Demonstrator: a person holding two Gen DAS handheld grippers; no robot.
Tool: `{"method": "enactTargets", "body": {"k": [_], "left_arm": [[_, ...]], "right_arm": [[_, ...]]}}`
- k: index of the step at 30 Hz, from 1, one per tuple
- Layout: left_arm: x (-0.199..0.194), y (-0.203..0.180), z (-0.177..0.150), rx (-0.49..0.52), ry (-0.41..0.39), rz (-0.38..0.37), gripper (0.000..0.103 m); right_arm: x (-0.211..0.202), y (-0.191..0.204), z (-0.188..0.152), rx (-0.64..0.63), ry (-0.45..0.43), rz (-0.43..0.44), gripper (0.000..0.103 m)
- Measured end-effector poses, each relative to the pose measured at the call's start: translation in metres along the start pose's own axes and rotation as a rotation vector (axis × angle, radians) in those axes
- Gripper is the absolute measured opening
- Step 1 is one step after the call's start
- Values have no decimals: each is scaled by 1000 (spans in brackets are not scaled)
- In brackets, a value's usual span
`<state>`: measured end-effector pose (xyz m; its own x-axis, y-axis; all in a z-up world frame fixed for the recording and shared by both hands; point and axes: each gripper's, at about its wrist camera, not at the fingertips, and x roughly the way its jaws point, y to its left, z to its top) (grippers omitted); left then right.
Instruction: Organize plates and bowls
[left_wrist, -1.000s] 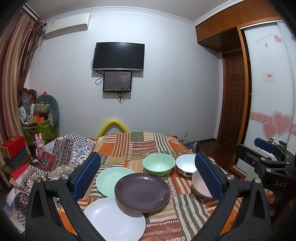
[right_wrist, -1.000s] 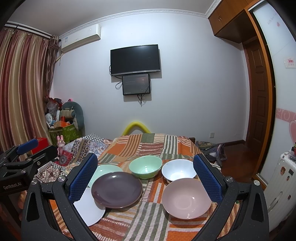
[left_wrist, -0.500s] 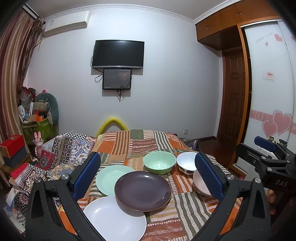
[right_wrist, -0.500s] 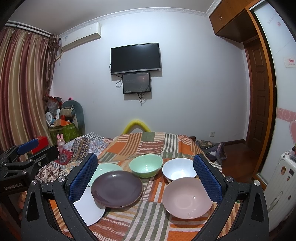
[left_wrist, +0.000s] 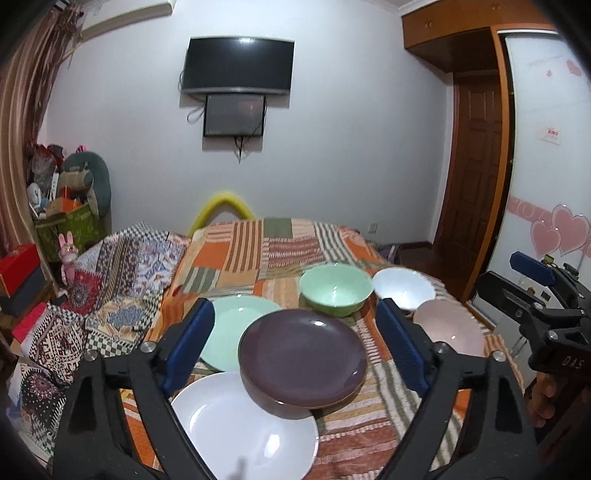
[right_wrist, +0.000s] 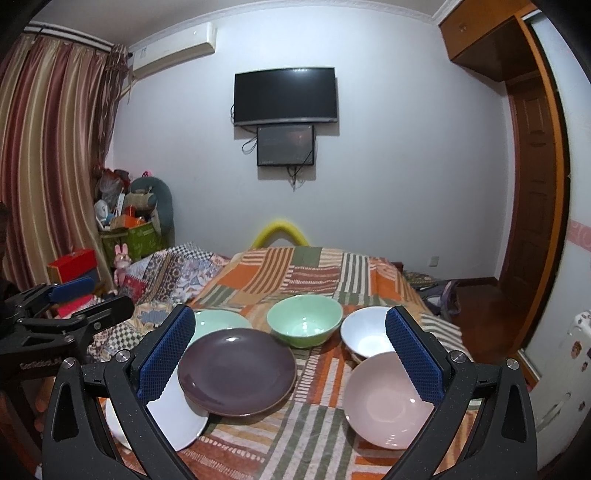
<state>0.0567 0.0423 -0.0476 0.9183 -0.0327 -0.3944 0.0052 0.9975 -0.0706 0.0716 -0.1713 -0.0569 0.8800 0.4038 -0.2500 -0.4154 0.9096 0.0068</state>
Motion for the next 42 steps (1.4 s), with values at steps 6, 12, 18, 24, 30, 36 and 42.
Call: {"method": "enactTargets", "body": {"k": [6, 12, 18, 24, 30, 36, 42], "left_arm": [[43, 25, -11, 1, 103, 8, 75], [90, 54, -26, -52, 242, -1, 58], [131, 70, -43, -65, 340, 18, 40], [160, 76, -58, -74, 418, 4, 35], [183, 83, -66, -114, 475, -12, 35], [195, 85, -71, -118, 498, -19, 30], [201, 82, -73, -108, 506, -37, 20]], "right_arm": [[31, 5, -7, -14, 75, 36, 88], [65, 4, -27, -3, 199, 70, 67], [98, -2, -50, 13, 339, 80, 49], [122, -12, -61, 48, 439, 71, 43], [135, -11, -68, 38, 481, 41, 43], [146, -17, -71, 59, 507, 39, 35], [156, -18, -74, 76, 536, 48, 26]]}}
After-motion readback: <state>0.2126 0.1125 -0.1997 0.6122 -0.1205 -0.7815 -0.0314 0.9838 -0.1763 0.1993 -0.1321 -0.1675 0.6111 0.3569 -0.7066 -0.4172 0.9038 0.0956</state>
